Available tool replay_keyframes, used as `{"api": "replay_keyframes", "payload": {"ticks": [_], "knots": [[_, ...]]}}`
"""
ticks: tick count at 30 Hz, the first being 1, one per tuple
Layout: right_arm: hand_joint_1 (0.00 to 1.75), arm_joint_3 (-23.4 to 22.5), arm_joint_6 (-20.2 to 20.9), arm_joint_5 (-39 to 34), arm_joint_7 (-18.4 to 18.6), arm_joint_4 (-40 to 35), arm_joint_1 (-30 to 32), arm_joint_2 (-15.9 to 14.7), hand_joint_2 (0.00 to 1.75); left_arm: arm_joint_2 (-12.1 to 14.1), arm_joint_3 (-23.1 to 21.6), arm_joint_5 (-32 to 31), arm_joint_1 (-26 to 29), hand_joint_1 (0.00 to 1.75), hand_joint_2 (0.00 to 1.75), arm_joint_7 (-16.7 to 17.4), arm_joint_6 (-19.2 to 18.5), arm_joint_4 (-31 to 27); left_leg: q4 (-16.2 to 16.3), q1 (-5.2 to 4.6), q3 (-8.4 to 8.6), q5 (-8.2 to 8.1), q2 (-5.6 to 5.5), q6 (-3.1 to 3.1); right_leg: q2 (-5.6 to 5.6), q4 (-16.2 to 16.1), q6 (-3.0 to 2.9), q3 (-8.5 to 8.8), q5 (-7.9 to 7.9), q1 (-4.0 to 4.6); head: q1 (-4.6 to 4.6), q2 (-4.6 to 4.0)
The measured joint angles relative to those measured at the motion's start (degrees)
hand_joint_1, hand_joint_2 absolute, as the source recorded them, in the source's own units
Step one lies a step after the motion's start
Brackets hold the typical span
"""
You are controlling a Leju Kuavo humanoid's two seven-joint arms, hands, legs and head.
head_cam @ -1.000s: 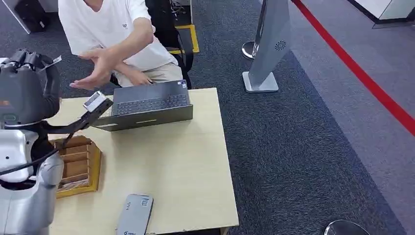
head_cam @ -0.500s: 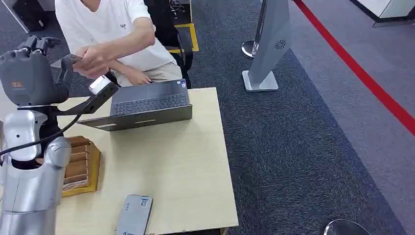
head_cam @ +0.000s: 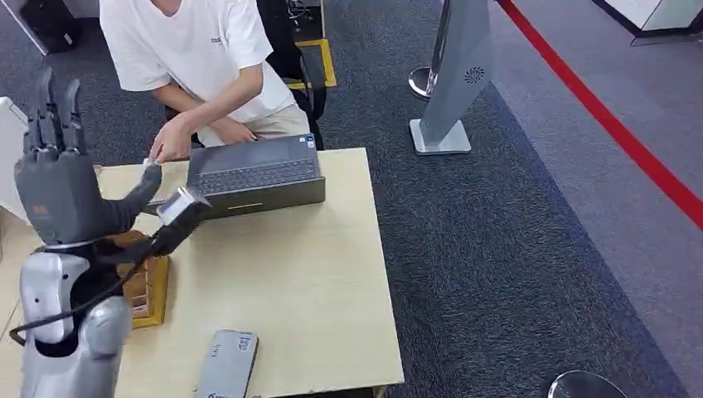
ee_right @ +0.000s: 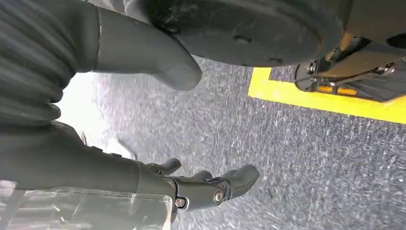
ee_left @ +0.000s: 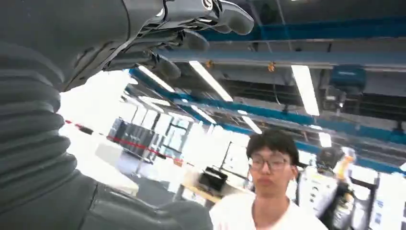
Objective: Pass the card to the sensor for recognition and then transmit it.
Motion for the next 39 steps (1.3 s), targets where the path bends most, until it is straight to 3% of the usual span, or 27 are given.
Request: {"api": "replay_keyframes", "payload": {"ticks": [3, 7, 12, 18, 21, 27, 32, 39], "knots": [[0.0, -1.57, 0.66, -0.87, 0.0, -1.6, 0.65, 0.85, 1.75, 0.9, -1.49, 0.0, 11.03, 0.0, 1.75, -0.81, 3.02, -5.09, 0.0, 0.01, 0.0, -0.07, 0.05, 0.06, 0.04, -0.01, -0.02, -0.03, -0.13, 0.0, -0.02, 0.0], [0.0, -3.93, 2.03, -1.13, 0.48, -4.54, 1.31, 2.33, 1.75, 2.45, -1.75, -0.68, 21.68, 0.0, 1.75, -1.61, 5.2, -8.08, -0.03, 0.04, 0.01, -0.13, 0.03, 0.07, 0.01, -0.01, -0.03, -0.05, -0.23, 0.01, -0.09, 0.0], [0.0, -5.9, 4.26, -0.06, 0.63, -7.21, 1.7, 3.36, 1.75, 3.94, -1.75, -0.39, 27.83, 0.0, 1.75, -0.81, 2.93, -8.75, -0.07, 0.07, -0.03, -0.13, -0.04, 0.07, -0.09, 0.0, -0.04, -0.01, -0.23, 0.03, -0.07, 0.0], [0.0, -8.13, 6.9, 2.06, 0.59, -9.83, 2.18, 3.76, 1.75, 5.57, -1.27, 1.22, 34.95, 0.0, 1.75, 3.17, 6.11, -7.6, -0.06, 0.05, -0.02, -0.12, -0.08, 0.07, -0.11, 0.0, -0.04, -0.02, -0.23, 0.02, -0.07, 0.0], [0.0, -8.96, 7.26, 2.97, 0.48, -10.69, 2.33, 3.91, 1.75, 5.25, 1.35, 0.18, 36.87, 0.0, 1.75, 3.91, 10.02, -5.77, -0.06, 0.04, -0.02, -0.12, -0.09, 0.07, -0.13, 0.0, -0.03, -0.02, -0.23, 0.02, -0.04, 0.0], [0.0, -9.79, 7.19, 3.91, 0.39, -11.3, 2.46, 4.02, 1.75, 3.32, 6.55, -1.25, 38.29, 0.0, 1.75, 3.48, 11.75, -2.64, -0.06, 0.04, -0.03, -0.12, -0.11, 0.07, -0.15, 0.0, -0.03, 0.0, -0.23, 0.02, -0.07, 0.0], [0.0, -10.66, 7.23, 4.96, -0.13, -11.71, 2.59, 4.11, 1.75, 0.22, 13.56, -1.18, 38.32, 0.0, 1.75, -0.91, 15.44, 0.94, -0.06, 0.04, -0.02, -0.12, -0.11, 0.07, -0.15, 0.0, -0.03, 0.0, -0.23, 0.02, -0.07, 0.0], [0.0, -11.17, 7.69, 6.1, -0.59, -12.06, 2.65, 4.17, 1.75, -2.96, 19.97, -2.71, 37.34, 0.0, 1.75, -4.96, 17.74, 5.45, -0.06, 0.04, -0.02, -0.12, -0.11, 0.07, -0.17, 0.0, -0.03, 0.0, -0.23, 0.02, -0.07, 0.0]]}}
